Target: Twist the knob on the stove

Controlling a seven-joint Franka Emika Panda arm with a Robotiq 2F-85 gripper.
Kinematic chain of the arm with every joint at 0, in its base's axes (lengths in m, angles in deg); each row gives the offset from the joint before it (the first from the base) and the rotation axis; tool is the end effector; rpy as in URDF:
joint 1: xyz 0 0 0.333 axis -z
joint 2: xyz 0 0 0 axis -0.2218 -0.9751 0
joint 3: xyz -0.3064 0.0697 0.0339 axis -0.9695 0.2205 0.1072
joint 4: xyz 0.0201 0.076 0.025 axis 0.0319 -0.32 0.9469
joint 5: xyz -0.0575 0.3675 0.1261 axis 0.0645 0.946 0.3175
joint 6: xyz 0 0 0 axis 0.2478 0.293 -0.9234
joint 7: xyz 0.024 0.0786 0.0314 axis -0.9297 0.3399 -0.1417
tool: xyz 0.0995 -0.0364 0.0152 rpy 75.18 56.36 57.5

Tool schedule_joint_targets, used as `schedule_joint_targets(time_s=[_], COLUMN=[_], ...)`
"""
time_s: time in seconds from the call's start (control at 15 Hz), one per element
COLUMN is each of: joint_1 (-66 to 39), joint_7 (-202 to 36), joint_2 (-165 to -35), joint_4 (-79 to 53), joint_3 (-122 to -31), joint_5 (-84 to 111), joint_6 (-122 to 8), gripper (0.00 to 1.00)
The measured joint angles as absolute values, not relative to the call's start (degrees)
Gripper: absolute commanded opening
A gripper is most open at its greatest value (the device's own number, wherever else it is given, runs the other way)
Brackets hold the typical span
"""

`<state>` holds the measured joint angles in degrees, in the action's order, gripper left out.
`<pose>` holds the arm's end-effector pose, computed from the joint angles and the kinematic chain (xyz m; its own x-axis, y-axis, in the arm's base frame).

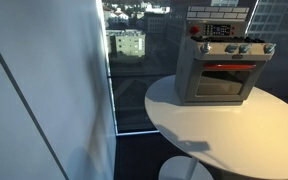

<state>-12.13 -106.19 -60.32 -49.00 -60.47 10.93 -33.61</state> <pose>0.4334 0.0879 0.5347 0.9520 -0.2603 0.1609 -0.2790 -0.9543 0.1069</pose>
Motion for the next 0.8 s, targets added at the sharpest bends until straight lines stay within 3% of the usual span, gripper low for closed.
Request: schedule_joint_targets(time_s=[0.33, 0.8], joint_1=[-12.1, -12.1], joint_7=[-106.2, -106.2], joint_2=[-60.5, -64.7], joint_4=[-49.1, -48.6], joint_3=[-60.5, -60.6], joint_5=[10.9, 11.0], joint_6=[-34.0, -44.3], gripper=[1.0, 1.0])
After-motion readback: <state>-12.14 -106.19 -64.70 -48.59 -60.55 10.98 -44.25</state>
